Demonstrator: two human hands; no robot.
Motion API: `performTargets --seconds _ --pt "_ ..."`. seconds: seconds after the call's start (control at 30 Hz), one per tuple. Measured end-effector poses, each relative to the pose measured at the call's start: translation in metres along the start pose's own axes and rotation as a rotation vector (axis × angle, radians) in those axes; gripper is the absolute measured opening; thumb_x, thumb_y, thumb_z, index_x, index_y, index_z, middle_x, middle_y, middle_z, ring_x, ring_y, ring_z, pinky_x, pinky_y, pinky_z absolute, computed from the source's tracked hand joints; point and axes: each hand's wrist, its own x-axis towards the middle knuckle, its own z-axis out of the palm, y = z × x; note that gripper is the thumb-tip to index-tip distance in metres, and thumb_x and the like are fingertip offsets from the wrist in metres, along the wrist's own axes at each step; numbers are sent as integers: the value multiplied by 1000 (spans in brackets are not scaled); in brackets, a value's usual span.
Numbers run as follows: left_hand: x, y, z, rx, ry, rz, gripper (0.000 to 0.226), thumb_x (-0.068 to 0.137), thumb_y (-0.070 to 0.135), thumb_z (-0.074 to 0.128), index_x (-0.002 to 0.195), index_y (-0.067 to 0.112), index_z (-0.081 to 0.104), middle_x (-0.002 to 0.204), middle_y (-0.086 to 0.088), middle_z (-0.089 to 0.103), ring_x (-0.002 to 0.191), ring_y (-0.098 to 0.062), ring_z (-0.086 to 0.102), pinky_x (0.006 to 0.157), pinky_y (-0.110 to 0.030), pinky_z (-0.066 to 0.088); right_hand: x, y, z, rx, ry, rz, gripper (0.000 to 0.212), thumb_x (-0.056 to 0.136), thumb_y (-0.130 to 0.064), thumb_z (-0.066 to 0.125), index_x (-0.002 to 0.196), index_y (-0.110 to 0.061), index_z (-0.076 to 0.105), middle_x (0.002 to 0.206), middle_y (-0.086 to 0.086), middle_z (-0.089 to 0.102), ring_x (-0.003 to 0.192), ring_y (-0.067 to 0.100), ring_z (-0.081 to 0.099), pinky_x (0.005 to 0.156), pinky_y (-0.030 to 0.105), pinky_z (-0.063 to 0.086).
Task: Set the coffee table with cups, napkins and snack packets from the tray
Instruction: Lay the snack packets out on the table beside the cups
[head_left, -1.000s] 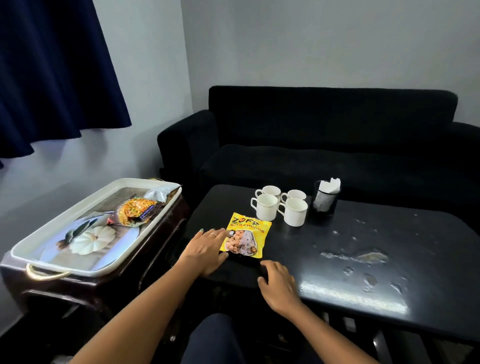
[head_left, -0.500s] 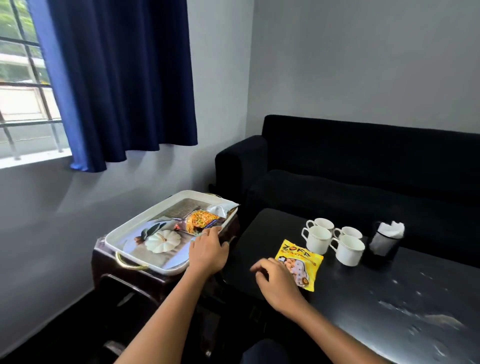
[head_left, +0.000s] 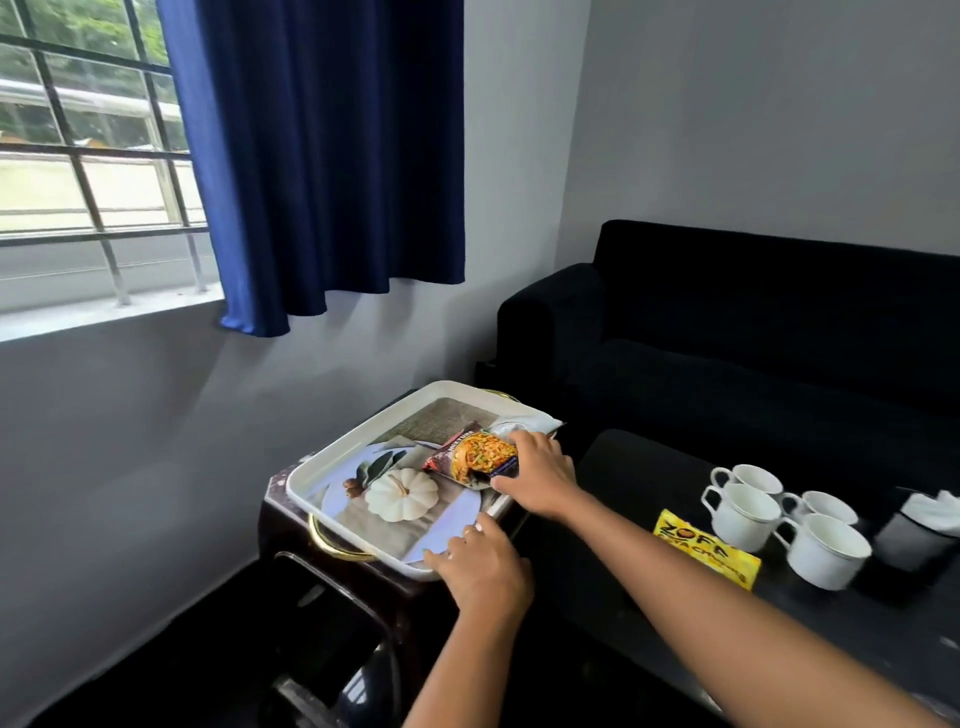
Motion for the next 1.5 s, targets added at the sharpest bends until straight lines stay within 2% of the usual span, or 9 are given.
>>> performTargets --seconds 0.2,0.37,0.63,0.83,0.93,1.0,1.07,1.27,1.5 --pt "-1 9 -3 18 -46 -33 83 92 50 48 150 5 7 152 -15 30 139 -34 29 113 -60 15 20 -7 20 -83 -65 39 78 84 -44 60 145 -14 21 150 10 31 138 29 27 109 44 25" --pt "-1 10 -4 14 -60 -37 84 92 50 48 150 4 8 152 -17 29 139 -36 29 112 -61 16 15 -11 28 -113 158 -8 55 86 -33 61 133 -15 40 133 5 53 126 26 45 103 41 31" --pt "-5 13 -8 -32 13 -9 68 92 50 46 142 7 28 148 -10 36 138 -31 31 112 -60 13 -17 -5 1 -189 362 -264 50 82 -24 56 130 -20 46 128 -2 55 120 20 44 99 36 31" --pt "-22 47 -19 -217 133 123 52 94 47 36 128 9 48 141 -12 47 134 -32 37 114 -55 13 -72 41 -40 33 541 -116 50 80 -27 61 128 -21 50 121 0 59 114 22 48 93 36 38" --pt "-38 70 -21 -636 17 192 40 95 36 35 113 10 58 124 -14 59 111 -30 55 98 -40 39 -110 73 -60 168 594 -31 45 79 -25 65 122 -18 55 114 1 61 108 23 52 90 39 44" --pt "-60 87 -23 -1053 -197 197 29 95 24 34 86 12 59 97 -8 63 80 -20 56 66 -30 38 -142 93 -70 252 610 10 43 79 -24 68 119 -16 56 109 4 61 104 23 54 87 39 47" --pt "-81 102 -25 -1265 -367 143 29 93 22 33 75 16 55 81 -2 61 71 -16 56 58 -28 35 -173 109 -78 285 637 44 41 78 -22 69 116 -14 57 105 5 61 101 23 56 84 39 48" --pt "-147 122 -12 -1310 -645 254 40 94 51 43 103 16 62 91 -2 67 79 -18 67 70 -31 50 -272 134 -91 220 742 101 44 76 -22 71 117 -16 56 107 3 61 100 20 56 78 26 43" --pt "-225 94 9 -1225 -633 342 26 91 39 54 109 20 58 82 4 69 73 -11 66 87 -35 49 -390 108 -80 330 679 145 49 78 -24 73 120 -17 50 115 1 55 104 14 53 88 27 45"
